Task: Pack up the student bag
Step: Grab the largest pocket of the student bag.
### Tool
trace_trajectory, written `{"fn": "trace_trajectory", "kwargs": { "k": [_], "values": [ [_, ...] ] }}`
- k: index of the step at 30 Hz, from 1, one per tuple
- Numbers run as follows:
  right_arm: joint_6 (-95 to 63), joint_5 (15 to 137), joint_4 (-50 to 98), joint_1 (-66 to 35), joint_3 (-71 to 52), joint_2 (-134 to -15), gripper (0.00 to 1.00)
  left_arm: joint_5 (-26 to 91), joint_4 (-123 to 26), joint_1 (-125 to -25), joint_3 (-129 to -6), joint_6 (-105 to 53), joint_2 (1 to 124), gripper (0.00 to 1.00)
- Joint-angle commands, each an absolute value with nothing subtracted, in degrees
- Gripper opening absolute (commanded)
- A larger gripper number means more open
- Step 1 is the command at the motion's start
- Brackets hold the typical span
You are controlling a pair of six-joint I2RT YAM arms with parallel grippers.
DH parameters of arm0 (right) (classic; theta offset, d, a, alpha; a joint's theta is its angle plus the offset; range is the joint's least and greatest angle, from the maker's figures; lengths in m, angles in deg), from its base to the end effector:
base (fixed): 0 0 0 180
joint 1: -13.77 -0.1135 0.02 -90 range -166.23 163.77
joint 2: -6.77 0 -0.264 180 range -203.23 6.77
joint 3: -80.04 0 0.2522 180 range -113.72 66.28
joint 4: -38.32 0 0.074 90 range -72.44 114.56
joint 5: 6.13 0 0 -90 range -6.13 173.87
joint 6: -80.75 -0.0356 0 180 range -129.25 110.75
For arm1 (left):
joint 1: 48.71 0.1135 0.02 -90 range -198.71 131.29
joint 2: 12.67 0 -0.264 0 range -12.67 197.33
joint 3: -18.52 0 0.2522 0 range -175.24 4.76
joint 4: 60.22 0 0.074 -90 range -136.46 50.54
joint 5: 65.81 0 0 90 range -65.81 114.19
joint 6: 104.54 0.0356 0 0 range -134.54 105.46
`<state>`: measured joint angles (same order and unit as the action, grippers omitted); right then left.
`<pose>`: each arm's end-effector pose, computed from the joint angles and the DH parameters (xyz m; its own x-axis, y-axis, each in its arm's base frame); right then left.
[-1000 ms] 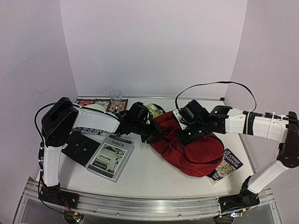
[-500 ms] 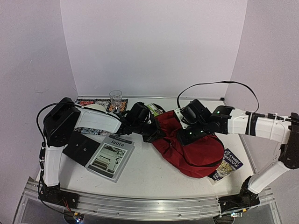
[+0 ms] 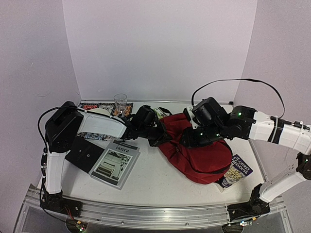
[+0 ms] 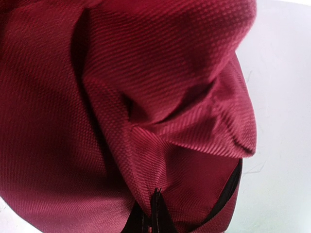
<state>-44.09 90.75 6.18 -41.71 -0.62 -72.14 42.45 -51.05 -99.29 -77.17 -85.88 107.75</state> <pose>0.1824 0.2576 0.3250 -0.6692 0.0280 -0.7426 -0.4595 0.7698 0.4431 0.2912 -0.3719 0.1755 -0.9648 -0.2431 -0.1000 -0.0480 0.5369 -0.8423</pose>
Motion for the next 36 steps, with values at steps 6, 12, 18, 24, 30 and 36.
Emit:
{"fn": "trace_trajectory", "kwargs": {
  "k": [6, 12, 18, 24, 30, 36],
  "values": [
    [-58.3, 95.5, 8.5, -47.7, 0.2, -77.8, 0.36, 38.9, -55.7, -99.9, -81.7, -89.9, 104.8, 0.00],
    [-62.1, 98.2, 12.4, -47.7, 1.7, -79.9, 0.39, 38.8, -55.8, -100.3, -81.4, -90.8, 104.1, 0.00],
    [-67.3, 97.5, 15.4, -47.6, 3.6, -82.9, 0.36, 38.4, -55.9, -100.5, -80.8, -91.4, 103.4, 0.00],
    [-72.6, 99.4, 16.7, -47.6, 6.7, -83.5, 0.36, 38.0, -56.0, -100.9, -80.4, -91.8, 103.2, 0.00],
    [-75.2, 100.6, 18.8, -47.4, 7.8, -85.0, 0.37, 38.2, -56.0, -101.2, -80.4, -92.4, 103.3, 0.00],
    [-76.5, 103.0, 20.9, -47.1, 7.5, -86.7, 0.39, 38.2, -56.1, -101.5, -80.6, -92.6, 103.1, 0.00]
  ]
}}
